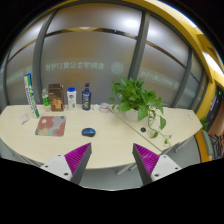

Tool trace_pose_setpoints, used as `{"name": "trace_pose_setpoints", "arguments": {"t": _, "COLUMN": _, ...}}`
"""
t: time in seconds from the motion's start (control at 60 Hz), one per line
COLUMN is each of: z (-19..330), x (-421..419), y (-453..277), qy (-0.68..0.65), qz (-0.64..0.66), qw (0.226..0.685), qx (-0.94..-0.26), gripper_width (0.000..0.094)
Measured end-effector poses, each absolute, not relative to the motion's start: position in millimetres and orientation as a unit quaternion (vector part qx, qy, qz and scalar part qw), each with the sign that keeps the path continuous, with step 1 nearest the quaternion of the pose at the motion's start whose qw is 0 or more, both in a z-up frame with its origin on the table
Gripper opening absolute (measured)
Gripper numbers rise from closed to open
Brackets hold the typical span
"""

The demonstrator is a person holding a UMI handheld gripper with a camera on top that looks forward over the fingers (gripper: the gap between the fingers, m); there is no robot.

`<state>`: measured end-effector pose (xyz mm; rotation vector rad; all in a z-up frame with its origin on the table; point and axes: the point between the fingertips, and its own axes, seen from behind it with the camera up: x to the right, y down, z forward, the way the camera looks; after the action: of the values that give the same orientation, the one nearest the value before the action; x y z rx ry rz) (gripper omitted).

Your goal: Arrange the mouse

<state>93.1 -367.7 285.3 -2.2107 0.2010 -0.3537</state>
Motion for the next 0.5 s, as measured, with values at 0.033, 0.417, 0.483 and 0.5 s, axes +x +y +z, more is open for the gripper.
{"name": "trace_pose_setpoints", "arguments": {"t": 0.033, "z": 282, "x": 91, "y": -368, "qy": 0.080, "qz": -0.137, "qw": 0.430, "qx": -0.889, "gripper_width": 0.0854}}
{"name": "trace_pose_setpoints", "arguments": {"t": 0.417, "z": 149, "x": 52, "y": -313, "qy": 0.039, "qz": -0.080, "qw": 0.399, "qx": -0.912, "gripper_width": 0.0855}}
{"name": "trace_pose_setpoints", "arguments": {"t": 0.483, "z": 123, "x": 47, "y": -285, "qy": 0.018, "qz": -0.075, "qw": 0.404, "qx": -0.911, "gripper_width": 0.0857}}
{"name": "trace_pose_setpoints", "arguments": {"t": 0.5, "z": 118, "x": 46, "y": -275, "qy": 0.013, "qz": -0.073, "qw": 0.409, "qx": -0.910, "gripper_width": 0.0854}}
